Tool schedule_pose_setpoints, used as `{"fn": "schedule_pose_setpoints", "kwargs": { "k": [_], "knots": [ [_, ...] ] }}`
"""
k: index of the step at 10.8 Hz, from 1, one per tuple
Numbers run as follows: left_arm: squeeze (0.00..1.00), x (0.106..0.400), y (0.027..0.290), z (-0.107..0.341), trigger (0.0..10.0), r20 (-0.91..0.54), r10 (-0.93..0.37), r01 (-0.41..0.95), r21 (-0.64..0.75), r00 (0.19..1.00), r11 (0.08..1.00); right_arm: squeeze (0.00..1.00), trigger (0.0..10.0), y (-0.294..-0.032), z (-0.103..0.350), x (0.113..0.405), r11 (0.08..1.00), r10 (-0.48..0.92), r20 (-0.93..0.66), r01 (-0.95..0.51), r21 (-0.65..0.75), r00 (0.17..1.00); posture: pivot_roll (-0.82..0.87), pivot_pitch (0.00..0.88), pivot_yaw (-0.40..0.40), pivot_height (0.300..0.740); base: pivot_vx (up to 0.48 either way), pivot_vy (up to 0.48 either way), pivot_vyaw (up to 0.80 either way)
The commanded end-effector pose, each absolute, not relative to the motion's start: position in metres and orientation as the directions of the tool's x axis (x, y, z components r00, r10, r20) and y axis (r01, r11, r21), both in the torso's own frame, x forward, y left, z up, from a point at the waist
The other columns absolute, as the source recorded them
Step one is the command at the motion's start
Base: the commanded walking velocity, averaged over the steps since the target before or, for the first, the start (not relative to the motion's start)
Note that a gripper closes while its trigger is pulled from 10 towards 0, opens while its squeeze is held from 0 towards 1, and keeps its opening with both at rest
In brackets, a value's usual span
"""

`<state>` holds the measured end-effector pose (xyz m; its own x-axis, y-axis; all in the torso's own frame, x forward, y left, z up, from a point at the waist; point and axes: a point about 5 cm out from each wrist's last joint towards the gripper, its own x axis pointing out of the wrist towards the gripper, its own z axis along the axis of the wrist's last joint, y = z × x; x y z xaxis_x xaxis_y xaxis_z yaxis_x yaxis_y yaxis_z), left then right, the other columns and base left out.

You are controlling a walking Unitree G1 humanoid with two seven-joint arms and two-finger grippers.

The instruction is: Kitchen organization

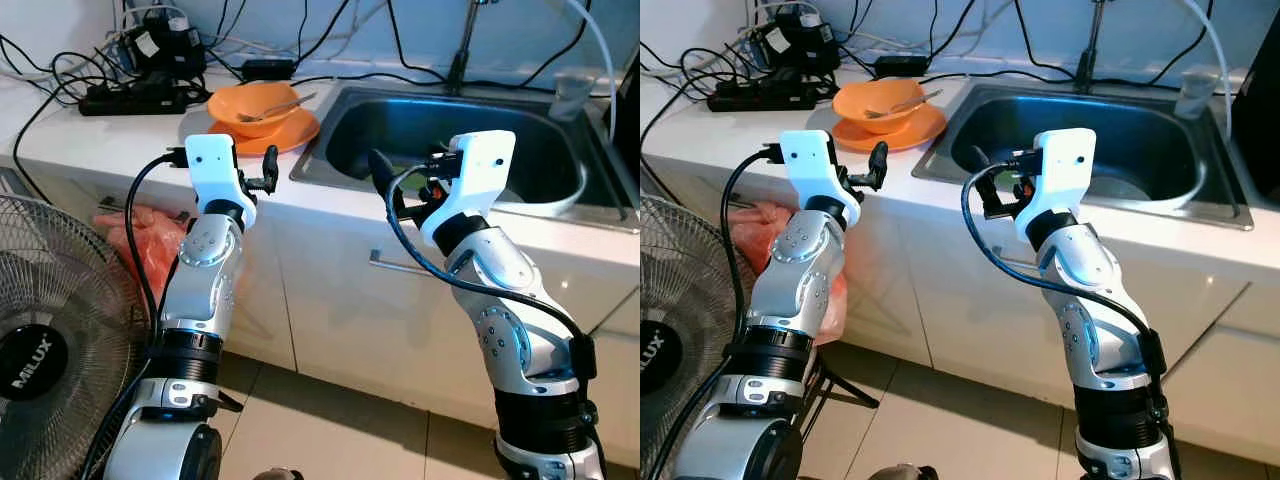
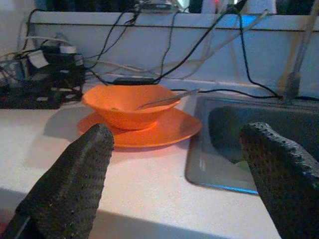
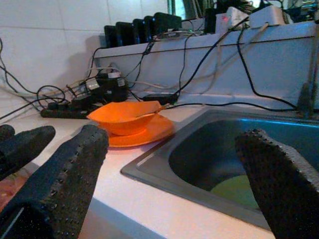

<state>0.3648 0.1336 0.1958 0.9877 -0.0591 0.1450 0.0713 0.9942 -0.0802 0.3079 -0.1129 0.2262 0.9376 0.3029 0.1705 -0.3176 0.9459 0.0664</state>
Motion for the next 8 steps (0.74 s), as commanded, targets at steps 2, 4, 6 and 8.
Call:
{"fn": "schedule_pose_setpoints", "kwargs": {
  "k": [2,4,6,8],
  "knots": [
    [0.00,0.369,0.136,0.211,10.0,0.185,-0.069,0.087,-0.095,0.980,0.992,0.00,10.0,-0.116,0.230,0.309,0.952,0.285,0.193,-0.301,0.059,0.939,-0.01,0.002,0.072,0.740,0.141,0.000,0.00],
    [0.00,0.370,0.137,0.227,10.0,0.225,-0.063,0.088,-0.102,0.972,0.991,0.00,10.0,-0.117,0.238,0.307,0.951,0.285,0.229,-0.305,0.055,0.931,-0.01,0.001,0.071,0.740,0.375,0.000,0.00],
    [0.00,0.371,0.137,0.228,10.0,0.231,-0.060,0.086,-0.102,0.971,0.991,0.00,10.0,-0.117,0.240,0.307,0.950,0.290,0.238,-0.310,0.047,0.927,-0.01,0.001,0.070,0.740,0.409,0.000,0.00],
    [0.00,0.370,0.137,0.227,10.0,0.227,-0.060,0.086,-0.103,0.972,0.991,0.00,10.0,-0.116,0.240,0.306,0.949,0.294,0.239,-0.313,0.044,0.926,-0.01,0.001,0.070,0.740,0.435,0.000,0.00]
  ]
}}
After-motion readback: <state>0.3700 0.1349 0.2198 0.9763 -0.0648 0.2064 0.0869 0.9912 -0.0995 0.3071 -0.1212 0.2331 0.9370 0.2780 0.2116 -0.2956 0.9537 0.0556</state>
